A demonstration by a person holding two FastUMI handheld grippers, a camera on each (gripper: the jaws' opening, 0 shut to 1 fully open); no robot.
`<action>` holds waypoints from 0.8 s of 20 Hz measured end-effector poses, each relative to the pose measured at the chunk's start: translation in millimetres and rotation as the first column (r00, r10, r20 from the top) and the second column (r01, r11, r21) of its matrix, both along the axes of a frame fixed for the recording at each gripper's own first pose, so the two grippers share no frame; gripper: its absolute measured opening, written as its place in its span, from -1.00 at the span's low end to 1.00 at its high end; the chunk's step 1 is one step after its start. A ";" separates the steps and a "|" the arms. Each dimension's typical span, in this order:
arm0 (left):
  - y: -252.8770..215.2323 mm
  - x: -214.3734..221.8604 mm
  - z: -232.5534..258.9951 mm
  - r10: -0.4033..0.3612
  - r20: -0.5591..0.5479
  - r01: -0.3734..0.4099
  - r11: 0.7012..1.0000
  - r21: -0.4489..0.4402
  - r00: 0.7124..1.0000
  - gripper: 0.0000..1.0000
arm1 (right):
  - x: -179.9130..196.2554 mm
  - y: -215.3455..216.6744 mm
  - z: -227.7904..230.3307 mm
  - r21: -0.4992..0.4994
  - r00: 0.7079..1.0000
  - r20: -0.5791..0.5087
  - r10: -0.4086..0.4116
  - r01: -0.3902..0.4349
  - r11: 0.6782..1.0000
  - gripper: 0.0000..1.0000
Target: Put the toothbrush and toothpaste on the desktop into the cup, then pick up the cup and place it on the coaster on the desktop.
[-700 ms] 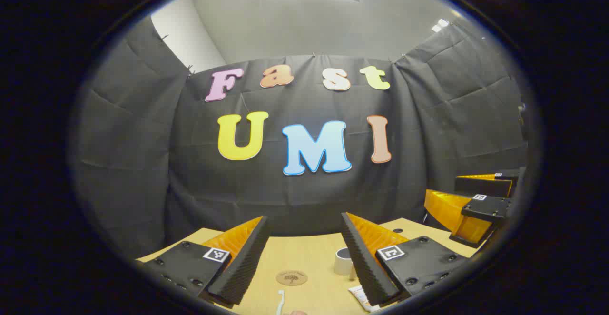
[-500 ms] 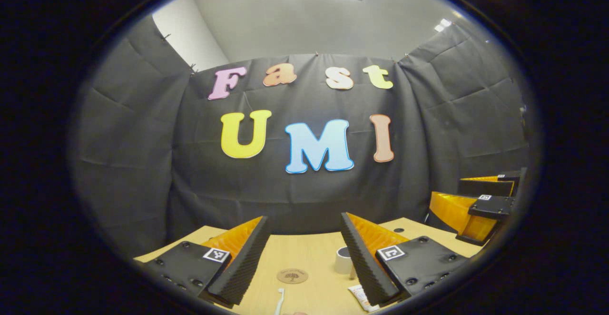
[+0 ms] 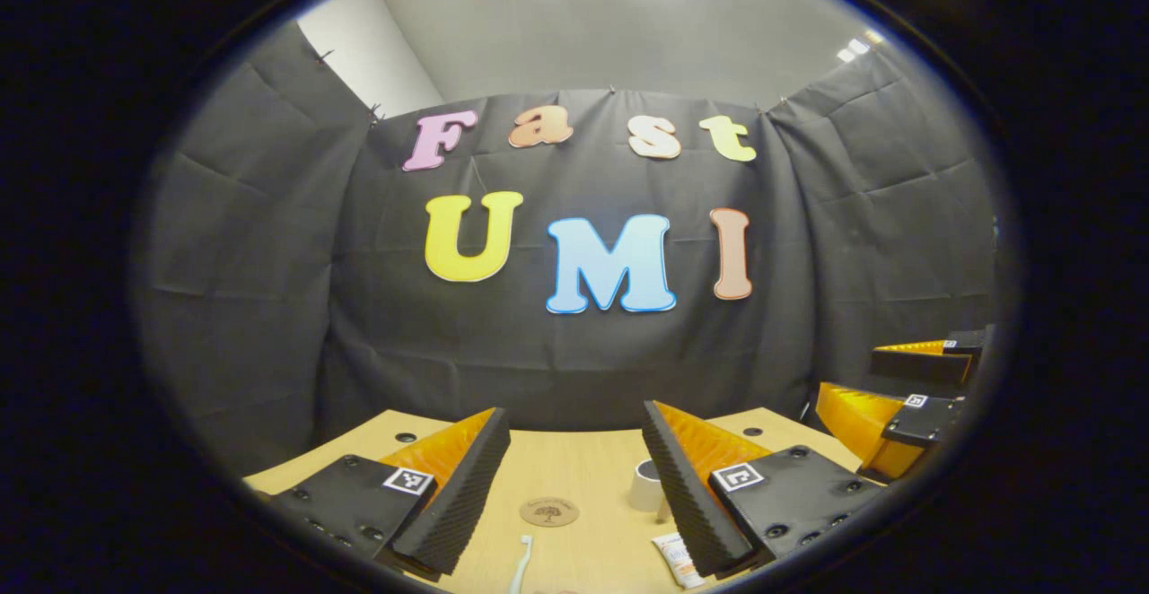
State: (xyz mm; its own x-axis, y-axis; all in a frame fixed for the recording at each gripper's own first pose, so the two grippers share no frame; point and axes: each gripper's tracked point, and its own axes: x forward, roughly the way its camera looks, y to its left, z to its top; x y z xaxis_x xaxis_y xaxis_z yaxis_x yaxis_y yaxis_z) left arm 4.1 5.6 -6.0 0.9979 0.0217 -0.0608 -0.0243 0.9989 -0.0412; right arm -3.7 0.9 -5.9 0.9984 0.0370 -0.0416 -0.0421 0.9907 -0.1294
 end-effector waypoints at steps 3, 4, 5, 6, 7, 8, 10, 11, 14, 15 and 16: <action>1.6 2.2 1.6 -0.025 0.001 0.025 1.000 0.013 1.000 0.92 | 2.9 10.4 -6.7 -0.009 1.000 -0.012 -0.004 0.004 1.000 0.83; 1.9 3.2 -2.3 -0.036 -0.008 0.037 0.999 0.009 0.999 0.91 | 3.5 12.9 -10.8 -0.004 1.000 -0.030 -0.005 0.005 1.000 0.83; 3.4 2.5 -5.3 -0.040 -0.013 0.040 0.999 0.007 0.999 0.90 | 3.8 17.0 -12.9 0.006 0.999 -0.043 -0.005 0.005 1.000 0.84; 5.5 2.5 -7.3 -0.044 -0.018 0.045 0.999 0.007 0.999 0.96 | 5.0 19.6 -15.3 0.017 0.998 -0.058 -0.008 0.009 1.000 0.84; 7.1 3.0 -10.2 -0.043 -0.023 0.043 0.999 0.007 0.999 0.96 | 7.1 22.1 -19.3 0.028 0.997 -0.078 -0.008 0.010 1.000 0.84; 9.4 3.4 -13.8 -0.042 -0.032 0.043 0.999 0.007 0.999 0.96 | 8.7 24.4 -22.3 0.038 0.995 -0.099 -0.008 0.012 0.999 0.84; 14.1 8.8 -18.4 -0.040 -0.052 0.040 0.999 0.002 0.998 0.96 | 10.9 27.6 -25.7 0.061 0.992 -0.127 -0.006 0.014 0.998 0.84; 15.4 11.1 -19.5 -0.041 -0.055 0.041 0.999 -0.002 0.998 0.96 | 12.8 27.6 -27.0 0.061 0.990 -0.138 -0.010 0.018 0.998 0.84; 22.7 15.0 -26.5 -0.036 -0.071 0.035 0.999 -0.012 0.997 0.96 | 18.6 30.3 -32.8 0.051 0.986 -0.168 -0.006 0.015 0.999 0.84; 25.9 16.8 -28.0 -0.032 -0.077 0.031 0.999 -0.014 0.997 0.93 | 20.1 32.7 -33.5 0.054 0.984 -0.177 0.001 0.008 0.999 0.84; 28.4 18.3 -31.1 -0.030 -0.082 0.029 0.999 -0.015 0.996 0.93 | 21.1 35.4 -37.2 0.058 0.983 -0.185 0.008 0.002 0.998 0.84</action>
State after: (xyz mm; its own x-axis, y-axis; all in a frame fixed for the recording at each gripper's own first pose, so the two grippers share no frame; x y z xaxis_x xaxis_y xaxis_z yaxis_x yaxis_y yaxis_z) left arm 22.4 34.0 -37.1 0.9897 -0.0092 -0.1428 0.0014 0.9985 -0.0545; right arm 17.4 36.3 -43.1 0.9735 0.0477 -0.2235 -0.0631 0.9961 -0.0621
